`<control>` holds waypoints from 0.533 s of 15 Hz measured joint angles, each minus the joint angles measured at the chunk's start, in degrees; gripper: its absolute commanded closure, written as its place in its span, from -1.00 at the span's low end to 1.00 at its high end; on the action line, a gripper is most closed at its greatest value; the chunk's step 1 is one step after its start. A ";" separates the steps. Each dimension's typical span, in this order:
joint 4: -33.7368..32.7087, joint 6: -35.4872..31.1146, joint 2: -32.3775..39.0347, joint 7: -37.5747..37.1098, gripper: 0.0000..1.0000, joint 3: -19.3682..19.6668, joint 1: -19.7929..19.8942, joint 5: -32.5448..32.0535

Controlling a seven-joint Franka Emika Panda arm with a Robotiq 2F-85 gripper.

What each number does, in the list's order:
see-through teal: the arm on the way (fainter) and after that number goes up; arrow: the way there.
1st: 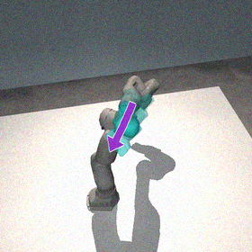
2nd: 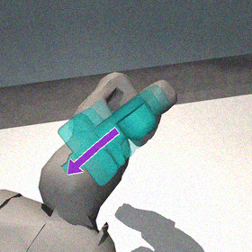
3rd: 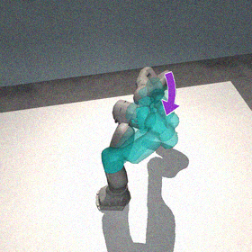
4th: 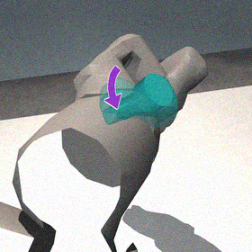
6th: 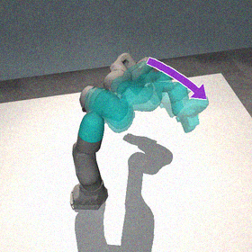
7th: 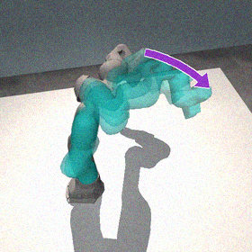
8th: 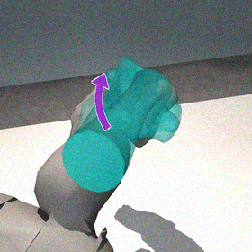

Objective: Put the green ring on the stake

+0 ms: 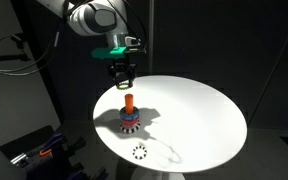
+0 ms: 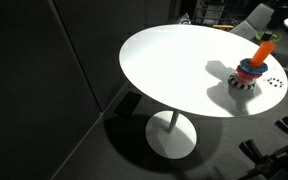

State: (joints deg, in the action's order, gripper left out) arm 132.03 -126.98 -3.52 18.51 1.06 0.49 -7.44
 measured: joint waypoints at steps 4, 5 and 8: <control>1.52 -1.47 0.01 0.00 0.03 0.77 0.56 -1.05; 1.82 -1.84 0.05 0.00 0.03 0.92 0.69 -1.34; 2.51 -2.47 0.22 0.00 0.03 1.28 1.04 -1.77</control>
State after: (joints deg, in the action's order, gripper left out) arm 134.55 -129.45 -3.30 18.51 2.34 1.53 -9.22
